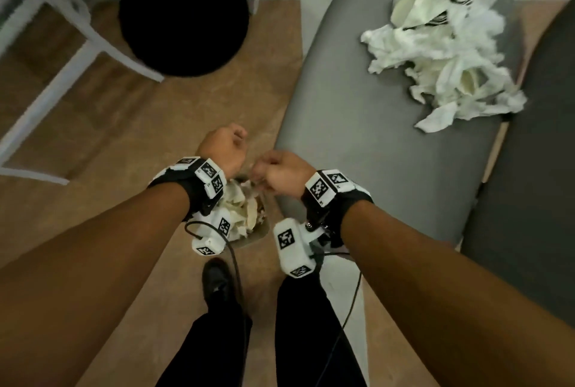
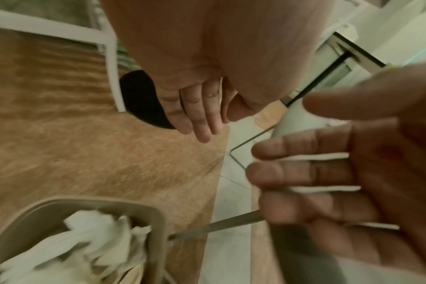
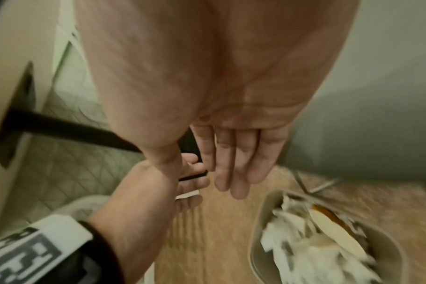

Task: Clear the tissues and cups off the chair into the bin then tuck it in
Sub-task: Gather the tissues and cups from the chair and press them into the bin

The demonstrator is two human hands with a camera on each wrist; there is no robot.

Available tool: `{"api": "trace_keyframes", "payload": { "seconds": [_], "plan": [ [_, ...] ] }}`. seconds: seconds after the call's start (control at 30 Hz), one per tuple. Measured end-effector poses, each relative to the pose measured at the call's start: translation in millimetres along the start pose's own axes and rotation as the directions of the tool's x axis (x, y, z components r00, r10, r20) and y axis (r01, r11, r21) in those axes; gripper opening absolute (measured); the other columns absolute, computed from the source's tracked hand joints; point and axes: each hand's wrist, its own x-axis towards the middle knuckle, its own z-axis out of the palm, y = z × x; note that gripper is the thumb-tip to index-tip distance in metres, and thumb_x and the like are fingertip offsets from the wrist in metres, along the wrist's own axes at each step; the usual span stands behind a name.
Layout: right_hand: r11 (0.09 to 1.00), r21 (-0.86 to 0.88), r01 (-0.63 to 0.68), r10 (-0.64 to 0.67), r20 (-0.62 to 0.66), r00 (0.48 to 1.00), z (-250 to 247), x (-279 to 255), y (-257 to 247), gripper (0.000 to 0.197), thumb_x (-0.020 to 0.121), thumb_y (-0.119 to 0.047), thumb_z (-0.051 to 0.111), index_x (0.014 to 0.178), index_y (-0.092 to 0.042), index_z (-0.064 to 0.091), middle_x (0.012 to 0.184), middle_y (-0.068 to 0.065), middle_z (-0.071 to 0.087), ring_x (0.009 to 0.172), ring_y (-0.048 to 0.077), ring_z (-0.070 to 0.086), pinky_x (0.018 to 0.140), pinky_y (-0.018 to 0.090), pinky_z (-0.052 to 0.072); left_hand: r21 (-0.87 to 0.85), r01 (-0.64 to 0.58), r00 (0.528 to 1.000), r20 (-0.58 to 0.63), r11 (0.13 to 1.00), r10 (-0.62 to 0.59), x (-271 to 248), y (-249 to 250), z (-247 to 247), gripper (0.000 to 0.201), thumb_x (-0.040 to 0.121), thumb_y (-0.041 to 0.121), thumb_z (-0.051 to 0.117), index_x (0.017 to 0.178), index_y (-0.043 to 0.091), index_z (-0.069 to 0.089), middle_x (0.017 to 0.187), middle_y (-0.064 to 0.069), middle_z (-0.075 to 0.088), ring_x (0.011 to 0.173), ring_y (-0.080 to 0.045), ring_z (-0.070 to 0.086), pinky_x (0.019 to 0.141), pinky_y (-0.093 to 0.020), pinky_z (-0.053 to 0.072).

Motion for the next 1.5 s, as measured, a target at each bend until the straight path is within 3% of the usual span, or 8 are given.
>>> {"api": "trace_keyframes", "payload": {
  "seconds": [0.27, 0.4, 0.53, 0.7, 0.9, 1.2, 1.3, 1.5],
  "plan": [
    [0.992, -0.085, -0.090, 0.034, -0.505, 0.862, -205.7, -31.1, 42.7, 0.021, 0.089, -0.031, 0.059, 0.106, -0.021, 0.066, 0.107, 0.006, 0.071, 0.101, 0.027, 0.065, 0.089, 0.030, 0.050, 0.180, -0.359, 0.929, -0.021, 0.916, 0.369, 55.7, 184.0, 51.0, 0.036, 0.083, 0.015, 0.056, 0.119, 0.015, 0.057, 0.124, -0.009, 0.051, 0.107, -0.030, 0.056, 0.093, -0.039, 0.047],
    [0.988, -0.105, -0.115, 0.013, -0.680, 0.733, -280.3, -46.4, 71.2, 0.022, 0.087, -0.028, 0.055, 0.107, -0.023, 0.064, 0.109, 0.006, 0.068, 0.100, 0.028, 0.063, 0.084, 0.031, 0.050, 0.337, -0.485, 0.851, -0.033, 0.807, 0.525, 79.8, 268.9, 79.5, 0.059, 0.076, 0.018, 0.061, 0.133, 0.020, 0.047, 0.137, -0.011, 0.039, 0.124, -0.033, 0.041, 0.105, -0.046, 0.038],
    [0.978, -0.139, -0.154, -0.015, -0.785, 0.619, -320.2, -58.4, 89.0, 0.022, 0.087, -0.026, 0.051, 0.107, -0.021, 0.059, 0.104, 0.004, 0.066, 0.093, 0.028, 0.061, 0.081, 0.039, 0.053, 0.423, -0.447, 0.879, 0.043, 0.788, 0.476, 96.6, 311.2, 104.1, 0.070, 0.076, 0.032, 0.069, 0.140, 0.037, 0.041, 0.151, -0.008, 0.024, 0.134, -0.037, 0.031, 0.107, -0.053, 0.033],
    [0.935, -0.247, -0.254, -0.041, -0.787, 0.615, -338.8, -52.3, 111.6, 0.037, 0.084, -0.025, 0.060, 0.120, -0.018, 0.053, 0.121, 0.005, 0.057, 0.110, 0.030, 0.058, 0.087, 0.044, 0.051, 0.301, -0.463, 0.885, 0.109, 0.834, 0.452, 102.9, 298.3, 127.2, 0.039, 0.082, 0.038, 0.067, 0.119, 0.025, 0.063, 0.141, -0.012, 0.036, 0.121, -0.040, 0.046, 0.106, -0.040, 0.040],
    [0.903, -0.311, -0.296, -0.077, -0.795, 0.602, -340.2, -41.9, 123.2, 0.024, 0.088, -0.019, 0.056, 0.112, -0.018, 0.057, 0.118, 0.006, 0.058, 0.104, 0.029, 0.060, 0.082, 0.041, 0.051, 0.296, -0.424, 0.906, 0.142, 0.856, 0.399, 86.9, 271.4, 129.7, 0.018, 0.077, 0.025, 0.059, 0.067, 0.011, 0.056, 0.075, -0.009, 0.063, 0.072, -0.031, 0.061, 0.060, -0.031, 0.043],
    [0.877, -0.357, -0.320, -0.114, -0.804, 0.584, -312.3, -61.7, 108.0, 0.013, 0.090, -0.020, 0.049, 0.095, -0.018, 0.061, 0.097, 0.004, 0.065, 0.087, 0.029, 0.062, 0.071, 0.037, 0.051, 0.149, -0.340, 0.935, 0.155, 0.929, 0.317, 43.8, 232.2, 111.2, 0.035, 0.085, 0.015, 0.046, 0.118, 0.025, 0.044, 0.086, -0.006, 0.064, 0.073, -0.030, 0.063, 0.068, -0.040, 0.053],
    [0.877, -0.375, -0.301, -0.144, -0.802, 0.580, -295.6, -76.3, 100.3, 0.012, 0.087, -0.026, 0.051, 0.093, -0.019, 0.060, 0.095, 0.002, 0.064, 0.085, 0.028, 0.061, 0.072, 0.036, 0.050, 0.186, -0.407, 0.910, 0.170, 0.894, 0.379, 29.2, 223.1, 96.7, 0.020, 0.087, 0.011, 0.043, 0.094, 0.013, 0.062, 0.087, -0.010, 0.067, 0.081, -0.035, 0.061, 0.071, -0.037, 0.049],
    [0.870, -0.384, -0.309, -0.156, -0.809, 0.567, -253.7, -104.4, 79.3, 0.021, 0.079, -0.037, 0.053, 0.088, -0.019, 0.061, 0.086, 0.002, 0.064, 0.079, 0.029, 0.060, 0.075, 0.038, 0.053, 0.042, -0.376, 0.924, 0.085, 0.926, 0.372, -3.1, 189.3, 79.8, 0.037, 0.086, 0.033, 0.048, 0.059, 0.008, 0.050, 0.054, -0.007, 0.056, 0.057, -0.028, 0.053, 0.053, -0.033, 0.041]
  ]
}}
